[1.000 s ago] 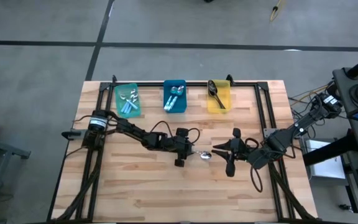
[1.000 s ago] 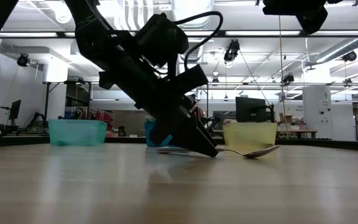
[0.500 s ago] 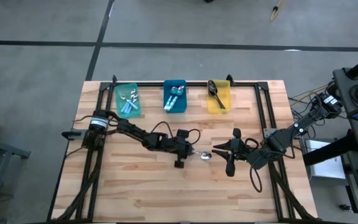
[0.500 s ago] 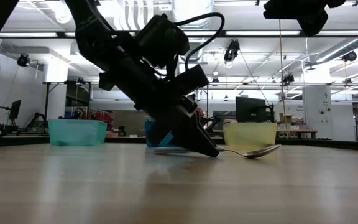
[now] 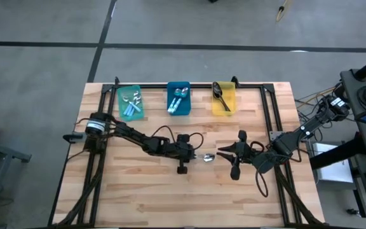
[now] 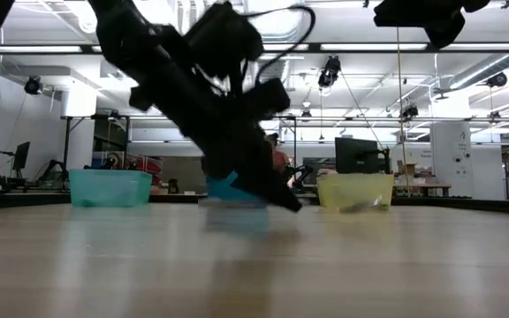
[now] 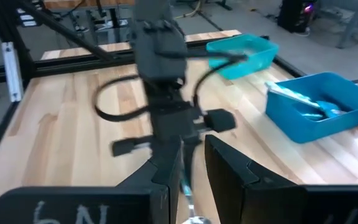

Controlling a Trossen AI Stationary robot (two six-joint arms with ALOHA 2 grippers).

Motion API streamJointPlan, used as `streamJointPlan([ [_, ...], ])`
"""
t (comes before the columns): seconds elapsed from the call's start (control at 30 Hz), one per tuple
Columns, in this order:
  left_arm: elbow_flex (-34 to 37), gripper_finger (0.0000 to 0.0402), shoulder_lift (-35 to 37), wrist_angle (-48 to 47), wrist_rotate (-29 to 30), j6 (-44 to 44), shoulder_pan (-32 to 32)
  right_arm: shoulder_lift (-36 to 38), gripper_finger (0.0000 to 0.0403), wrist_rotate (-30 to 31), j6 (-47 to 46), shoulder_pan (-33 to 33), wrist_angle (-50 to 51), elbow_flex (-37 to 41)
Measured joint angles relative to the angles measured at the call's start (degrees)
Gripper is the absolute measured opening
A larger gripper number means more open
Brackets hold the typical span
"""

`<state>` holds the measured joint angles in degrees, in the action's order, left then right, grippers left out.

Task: Sort silverware by color (type)
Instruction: Put the white-blue spoon into the blue bin

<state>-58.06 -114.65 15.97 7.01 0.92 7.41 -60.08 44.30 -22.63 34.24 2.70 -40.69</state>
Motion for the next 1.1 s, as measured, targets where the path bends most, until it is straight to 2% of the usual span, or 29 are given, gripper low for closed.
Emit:
streamJointPlan([
  [0.27,-0.07,0.001,7.82,-7.62,3.47,-7.24,0.05,0.77,0.0063,4.61,2.48,-0.42,0.04,0.0],
  [0.4,-0.13,0.001,13.22,-15.05,9.06,-9.75,-0.31,1.21,0.0063,5.32,3.21,-2.35,0.26,0.0],
  [0.57,-0.15,0.0013,20.04,-23.85,21.02,-15.04,-2.77,1.45,0.0063,5.24,6.31,-5.59,1.59,0.0],
  [0.67,-0.2,0.0012,22.81,-26.77,25.29,-18.9,-5.32,2.55,0.0063,5.19,7.09,-7.95,3.89,0.04],
  [0.93,-1.07,0.0012,23.84,-28.46,24.35,-23.87,-14.44,7.06,0.0063,4.78,7.21,-13.75,11.96,0.04],
  [1.1,-4.53,0.0012,23.17,-30.94,23.4,-23.18,-20.04,9.19,0.0063,4.77,7.2,-16.72,17.6,0.04],
])
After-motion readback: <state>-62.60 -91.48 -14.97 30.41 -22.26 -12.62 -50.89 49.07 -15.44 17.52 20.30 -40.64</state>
